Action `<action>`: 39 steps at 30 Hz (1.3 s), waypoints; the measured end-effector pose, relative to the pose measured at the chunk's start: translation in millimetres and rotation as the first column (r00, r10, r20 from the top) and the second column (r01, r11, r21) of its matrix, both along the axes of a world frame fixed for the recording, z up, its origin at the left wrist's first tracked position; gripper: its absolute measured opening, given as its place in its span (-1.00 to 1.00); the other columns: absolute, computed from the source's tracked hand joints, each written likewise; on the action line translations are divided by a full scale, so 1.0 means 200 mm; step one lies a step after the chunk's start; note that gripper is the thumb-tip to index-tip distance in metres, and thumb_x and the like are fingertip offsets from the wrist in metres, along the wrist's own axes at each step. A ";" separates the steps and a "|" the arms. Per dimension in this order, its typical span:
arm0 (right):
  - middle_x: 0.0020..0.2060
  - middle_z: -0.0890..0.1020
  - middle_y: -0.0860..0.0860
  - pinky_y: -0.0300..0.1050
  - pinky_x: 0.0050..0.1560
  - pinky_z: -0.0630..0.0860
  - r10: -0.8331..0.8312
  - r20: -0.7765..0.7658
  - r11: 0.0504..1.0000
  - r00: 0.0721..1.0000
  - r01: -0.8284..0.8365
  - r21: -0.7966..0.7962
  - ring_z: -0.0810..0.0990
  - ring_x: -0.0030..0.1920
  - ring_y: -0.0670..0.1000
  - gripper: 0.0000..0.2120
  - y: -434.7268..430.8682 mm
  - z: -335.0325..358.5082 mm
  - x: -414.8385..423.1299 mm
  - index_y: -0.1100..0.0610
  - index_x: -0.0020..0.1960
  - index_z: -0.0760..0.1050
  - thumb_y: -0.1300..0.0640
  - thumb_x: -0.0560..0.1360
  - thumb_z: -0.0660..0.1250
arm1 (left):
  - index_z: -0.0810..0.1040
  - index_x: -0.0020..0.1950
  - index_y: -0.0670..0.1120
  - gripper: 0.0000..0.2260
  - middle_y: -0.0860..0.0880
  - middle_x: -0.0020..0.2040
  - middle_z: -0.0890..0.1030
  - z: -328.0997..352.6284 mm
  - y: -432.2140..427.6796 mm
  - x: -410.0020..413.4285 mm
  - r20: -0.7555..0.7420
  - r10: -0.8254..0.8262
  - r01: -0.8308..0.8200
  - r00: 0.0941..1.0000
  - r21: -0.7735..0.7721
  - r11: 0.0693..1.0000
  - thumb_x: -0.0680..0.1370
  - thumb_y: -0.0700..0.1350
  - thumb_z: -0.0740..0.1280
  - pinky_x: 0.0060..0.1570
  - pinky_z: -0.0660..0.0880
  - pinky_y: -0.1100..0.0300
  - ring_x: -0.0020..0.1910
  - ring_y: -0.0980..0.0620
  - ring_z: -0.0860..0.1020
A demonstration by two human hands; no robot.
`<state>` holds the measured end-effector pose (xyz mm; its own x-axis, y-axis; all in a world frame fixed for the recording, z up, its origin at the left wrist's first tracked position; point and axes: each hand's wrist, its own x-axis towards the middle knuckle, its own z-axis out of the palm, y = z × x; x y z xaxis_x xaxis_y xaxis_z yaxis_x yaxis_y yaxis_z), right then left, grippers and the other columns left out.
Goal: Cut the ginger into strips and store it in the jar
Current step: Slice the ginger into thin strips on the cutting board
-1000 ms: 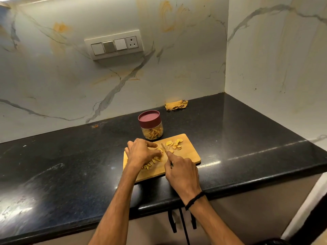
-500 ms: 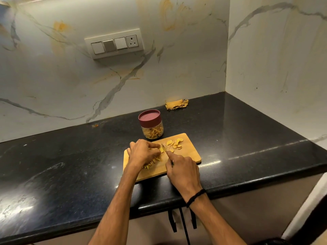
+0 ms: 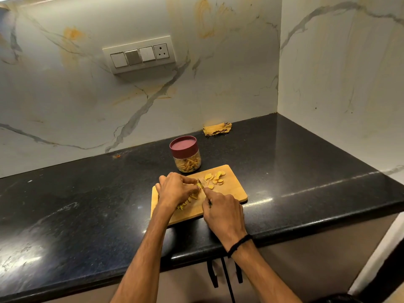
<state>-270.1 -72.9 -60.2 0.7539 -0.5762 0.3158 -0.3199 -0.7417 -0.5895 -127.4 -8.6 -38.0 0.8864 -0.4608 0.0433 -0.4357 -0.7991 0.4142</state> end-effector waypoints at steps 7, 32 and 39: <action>-0.18 0.62 -0.03 -0.27 -0.27 0.31 0.010 0.006 1.000 1.000 -0.010 0.001 0.42 -0.28 -0.11 -0.62 0.02 0.00 0.01 -0.07 0.46 0.34 0.00 0.65 0.11 | 0.68 0.15 0.18 -0.75 0.03 0.16 0.60 0.00 0.01 0.01 0.005 0.004 -0.004 1.000 0.005 1.000 0.49 0.16 0.47 0.02 0.20 0.07 0.13 -0.02 0.29; -0.09 0.59 0.02 -0.17 -0.21 0.29 -0.005 -0.135 0.997 0.991 -0.005 -0.079 0.41 -0.21 -0.02 -0.62 0.14 0.01 -0.20 -0.01 0.48 0.25 0.09 0.67 0.07 | 0.69 0.14 0.17 -0.74 0.04 0.16 0.59 0.01 0.01 0.03 -0.034 0.012 -0.012 0.999 0.011 1.000 0.47 0.17 0.48 0.03 0.20 0.05 0.09 0.01 0.26; -0.06 0.63 -0.06 -0.25 -0.15 0.42 -0.054 -0.007 0.997 0.999 0.054 0.053 0.48 -0.19 -0.09 -0.61 0.07 0.06 -0.16 -0.11 0.48 0.27 -0.02 0.66 0.10 | 0.69 0.15 0.17 -0.75 0.03 0.19 0.58 0.00 0.02 0.03 -0.056 -0.013 0.012 0.998 -0.013 1.000 0.49 0.14 0.48 0.05 0.20 0.06 0.11 0.01 0.25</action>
